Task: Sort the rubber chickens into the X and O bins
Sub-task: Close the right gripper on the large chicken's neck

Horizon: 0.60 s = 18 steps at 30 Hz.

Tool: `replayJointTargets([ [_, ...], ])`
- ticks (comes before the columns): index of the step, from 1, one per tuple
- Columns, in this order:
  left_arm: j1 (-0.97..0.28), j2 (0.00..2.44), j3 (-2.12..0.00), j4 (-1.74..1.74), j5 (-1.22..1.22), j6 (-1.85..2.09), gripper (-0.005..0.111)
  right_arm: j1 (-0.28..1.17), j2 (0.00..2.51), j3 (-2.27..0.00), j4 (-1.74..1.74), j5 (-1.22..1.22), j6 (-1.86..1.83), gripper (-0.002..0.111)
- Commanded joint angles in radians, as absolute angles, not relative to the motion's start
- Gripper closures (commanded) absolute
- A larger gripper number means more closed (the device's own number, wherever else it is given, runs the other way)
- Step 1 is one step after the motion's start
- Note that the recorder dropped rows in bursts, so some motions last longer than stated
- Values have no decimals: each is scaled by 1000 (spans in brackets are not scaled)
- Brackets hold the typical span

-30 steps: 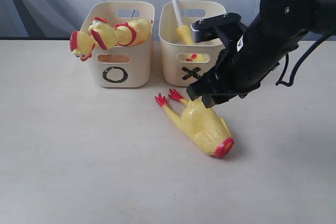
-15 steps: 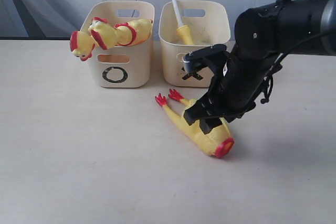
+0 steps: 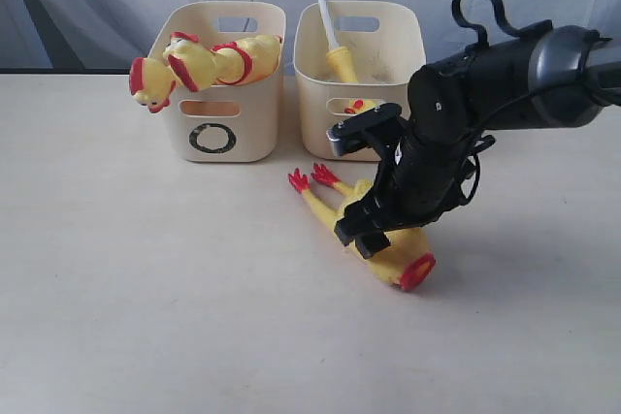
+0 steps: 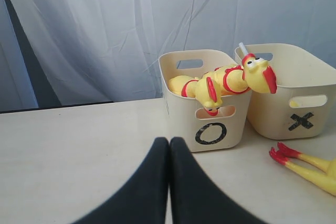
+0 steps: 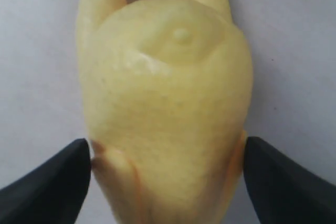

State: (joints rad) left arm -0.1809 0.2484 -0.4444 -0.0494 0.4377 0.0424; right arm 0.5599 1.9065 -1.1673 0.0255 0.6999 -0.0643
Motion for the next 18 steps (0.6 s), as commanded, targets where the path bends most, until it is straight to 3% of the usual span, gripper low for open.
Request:
replayJointTargets([
  [1,-181,245,-439,-51,431,37,107,560,1949,-1172,27,677,-75,38],
  [9,-181,245,-439,-51,431,37,107,560,1991,-1172,27,684,-75,87],
  [10,-181,245,-439,-51,431,37,107,560,1993,-1172,27,684,-75,104],
  [11,-181,245,-439,-51,431,37,107,560,1993,-1172,27,684,-75,109],
  [18,-181,245,-439,-51,431,37,107,560,1941,-1172,27,728,-75,109],
])
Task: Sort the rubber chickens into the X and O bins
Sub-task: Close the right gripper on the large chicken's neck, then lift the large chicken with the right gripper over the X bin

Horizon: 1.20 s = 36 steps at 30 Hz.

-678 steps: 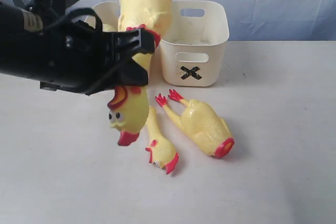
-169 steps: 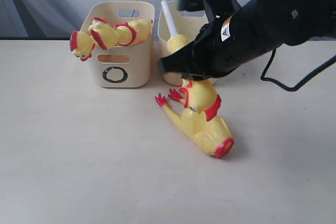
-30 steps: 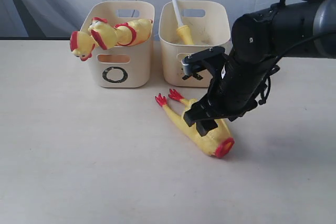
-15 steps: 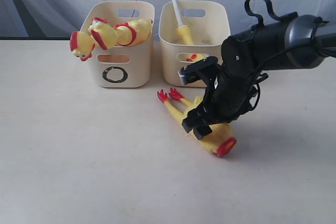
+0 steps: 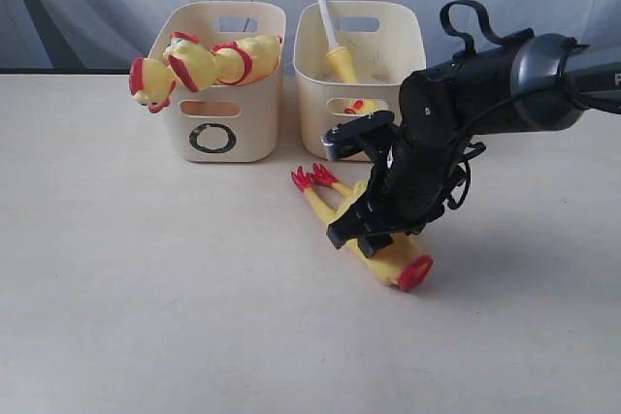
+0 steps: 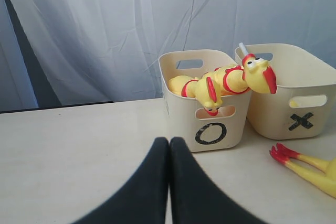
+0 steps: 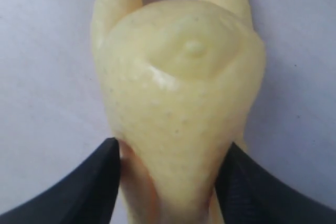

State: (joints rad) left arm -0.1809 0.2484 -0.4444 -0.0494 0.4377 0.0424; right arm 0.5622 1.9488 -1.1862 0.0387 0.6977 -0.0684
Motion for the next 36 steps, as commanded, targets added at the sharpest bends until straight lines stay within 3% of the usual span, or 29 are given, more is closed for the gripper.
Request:
replayJointTargets([
  [1,-181,245,-439,-51,431,37,107,560,1922,-1172,24,736,-75,109],
  [36,-181,245,-439,-51,431,37,107,560,1579,-1172,-18,874,-77,109],
])
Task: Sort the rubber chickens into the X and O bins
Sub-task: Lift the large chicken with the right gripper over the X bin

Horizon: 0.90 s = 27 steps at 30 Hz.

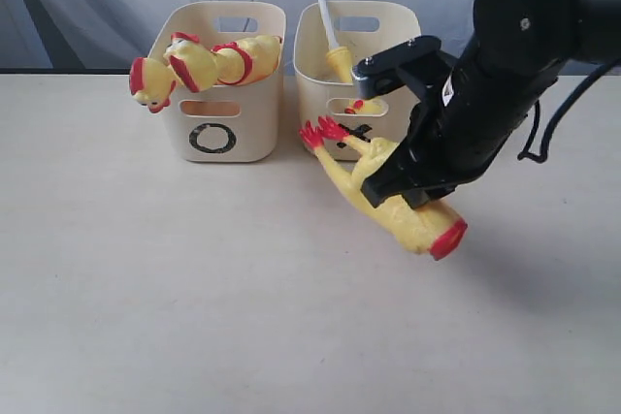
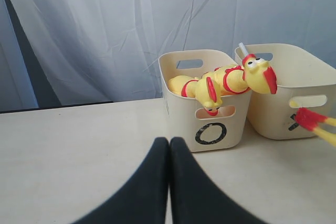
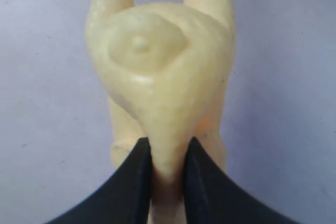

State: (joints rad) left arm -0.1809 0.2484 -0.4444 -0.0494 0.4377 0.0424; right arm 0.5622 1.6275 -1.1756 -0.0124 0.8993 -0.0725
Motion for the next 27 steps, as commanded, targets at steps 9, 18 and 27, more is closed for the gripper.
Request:
replayJointTargets([
  [9,-181,245,-439,-51,431,37,107,560,1509,-1172,-21,795,-77,109],
  [18,-181,245,-439,-51,431,37,107,560,1502,-1172,-139,601,65,109],
  [27,-181,245,-439,-51,434,37,107,560,1502,-1172,-422,374,350,109],
])
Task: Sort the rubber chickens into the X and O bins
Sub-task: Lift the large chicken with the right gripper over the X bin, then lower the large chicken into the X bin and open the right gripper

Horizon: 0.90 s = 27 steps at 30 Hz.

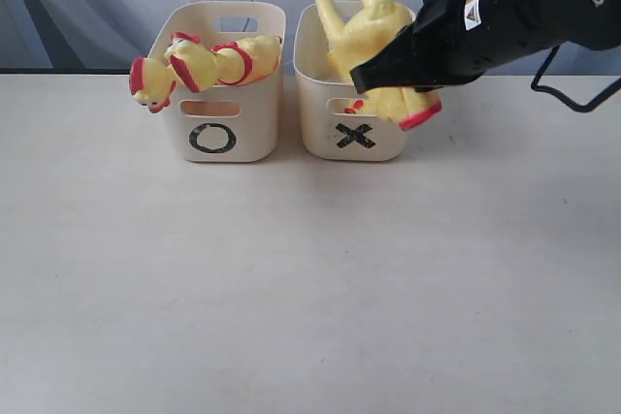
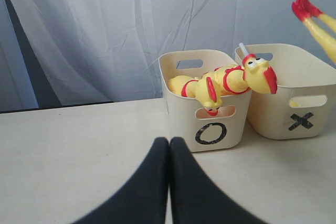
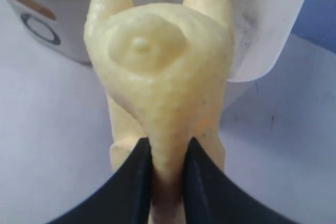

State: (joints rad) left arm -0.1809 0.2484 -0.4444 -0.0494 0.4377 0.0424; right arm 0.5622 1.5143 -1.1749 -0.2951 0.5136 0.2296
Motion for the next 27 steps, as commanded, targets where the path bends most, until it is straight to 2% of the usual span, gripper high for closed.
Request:
replayJointTargets([
  [1,-181,245,-439,-51,434,37,107,560,1502,-1172,-463,330,392,109],
  [5,-181,245,-439,-54,434,37,107,558,1523,-1172,-676,183,619,109],
  [8,-181,245,-439,-54,434,37,107,558,1567,-1188,-801,165,732,109],
  [27,-181,245,-439,-54,441,37,107,554,1804,-1397,-1031,237,763,109],
])
